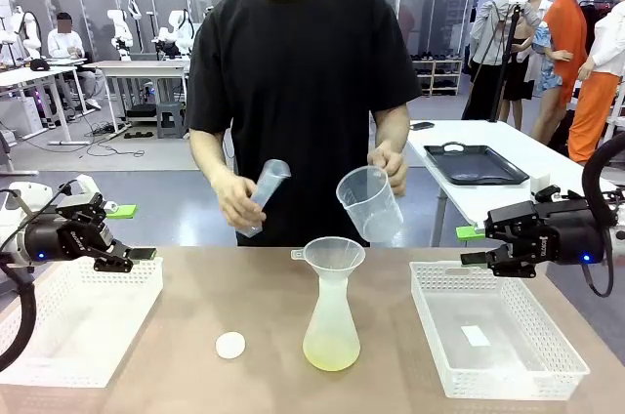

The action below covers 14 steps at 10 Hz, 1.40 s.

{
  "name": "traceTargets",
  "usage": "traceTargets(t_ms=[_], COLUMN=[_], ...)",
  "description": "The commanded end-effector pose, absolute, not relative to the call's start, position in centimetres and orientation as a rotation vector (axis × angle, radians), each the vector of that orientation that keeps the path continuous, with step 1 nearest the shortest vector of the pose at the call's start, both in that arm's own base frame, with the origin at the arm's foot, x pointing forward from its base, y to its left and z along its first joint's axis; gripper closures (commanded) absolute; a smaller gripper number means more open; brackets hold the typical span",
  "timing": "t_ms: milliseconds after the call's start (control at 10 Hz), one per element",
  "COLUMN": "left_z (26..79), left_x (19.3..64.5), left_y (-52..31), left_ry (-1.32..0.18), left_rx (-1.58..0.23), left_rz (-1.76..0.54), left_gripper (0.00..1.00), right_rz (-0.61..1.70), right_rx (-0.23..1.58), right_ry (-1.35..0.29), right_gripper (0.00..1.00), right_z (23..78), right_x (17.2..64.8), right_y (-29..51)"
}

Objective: Prepare the solutions needed for the experiment.
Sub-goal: Once the solution is in the Big flask , pick up the Plastic Funnel and place it back into the right Organizing basket.

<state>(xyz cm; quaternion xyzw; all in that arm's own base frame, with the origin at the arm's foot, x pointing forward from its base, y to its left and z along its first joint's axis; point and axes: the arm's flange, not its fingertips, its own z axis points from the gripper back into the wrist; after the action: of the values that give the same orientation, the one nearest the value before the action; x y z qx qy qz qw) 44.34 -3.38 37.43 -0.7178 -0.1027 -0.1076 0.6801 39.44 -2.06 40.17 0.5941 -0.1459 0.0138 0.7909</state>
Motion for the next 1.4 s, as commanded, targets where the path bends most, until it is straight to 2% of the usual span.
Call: traceTargets(t_ms=[0,1100,1300], left_z=[37.5,37.5,37.5], left_x=[44.3,44.3,44.3], left_y=[-3.4,-3.4,-3.4], left_ry=[-0.234,-0.234,-0.234], left_rx=[-1.618,-1.618,-1.618], left_rz=[-0.25,-0.25,-0.25], left_gripper=[0.0,0.0,0.0], right_rz=[0.032,0.03,0.063], right_rx=[1.261,1.279,1.134], right_ry=[-0.322,-0.314,-0.337], right_gripper=[0.38,0.38,0.38], right_z=[40.2,40.2,42.1], right_x=[39.2,39.4,39.2], right_y=[-2.0,-2.1,-1.1])
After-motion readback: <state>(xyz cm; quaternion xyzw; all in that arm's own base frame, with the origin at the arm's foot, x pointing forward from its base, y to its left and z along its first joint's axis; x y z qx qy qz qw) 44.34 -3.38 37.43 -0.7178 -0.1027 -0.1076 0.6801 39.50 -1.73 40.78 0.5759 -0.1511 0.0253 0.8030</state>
